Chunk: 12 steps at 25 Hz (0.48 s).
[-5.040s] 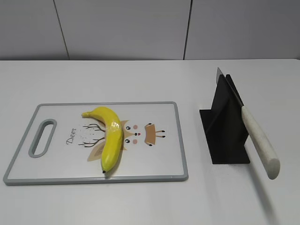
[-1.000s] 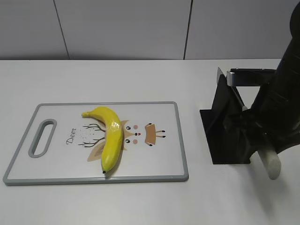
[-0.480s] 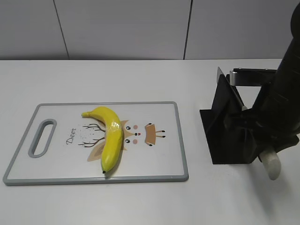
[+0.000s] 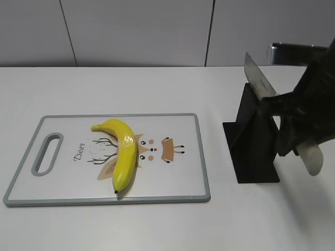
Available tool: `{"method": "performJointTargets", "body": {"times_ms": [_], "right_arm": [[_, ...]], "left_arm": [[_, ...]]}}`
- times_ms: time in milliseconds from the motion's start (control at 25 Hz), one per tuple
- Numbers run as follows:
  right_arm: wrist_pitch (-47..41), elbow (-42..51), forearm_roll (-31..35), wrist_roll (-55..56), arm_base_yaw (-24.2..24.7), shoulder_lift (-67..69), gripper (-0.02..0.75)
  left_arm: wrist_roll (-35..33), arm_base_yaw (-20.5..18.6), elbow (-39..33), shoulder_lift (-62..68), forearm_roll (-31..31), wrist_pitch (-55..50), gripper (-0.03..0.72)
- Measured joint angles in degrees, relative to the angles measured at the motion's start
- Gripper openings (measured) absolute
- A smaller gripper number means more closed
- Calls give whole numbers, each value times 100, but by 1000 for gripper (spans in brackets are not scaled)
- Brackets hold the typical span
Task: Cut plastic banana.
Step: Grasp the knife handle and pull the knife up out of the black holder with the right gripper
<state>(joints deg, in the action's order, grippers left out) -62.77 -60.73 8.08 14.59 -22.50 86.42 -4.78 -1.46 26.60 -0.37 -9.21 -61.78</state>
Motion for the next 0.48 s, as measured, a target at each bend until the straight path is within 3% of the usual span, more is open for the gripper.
{"method": "performJointTargets", "body": {"times_ms": [480], "right_arm": [[-465, -1579, -330, -152, -6, -141, 162]], "left_arm": [[0, 5, 0, 0, 0, 5, 574]]}}
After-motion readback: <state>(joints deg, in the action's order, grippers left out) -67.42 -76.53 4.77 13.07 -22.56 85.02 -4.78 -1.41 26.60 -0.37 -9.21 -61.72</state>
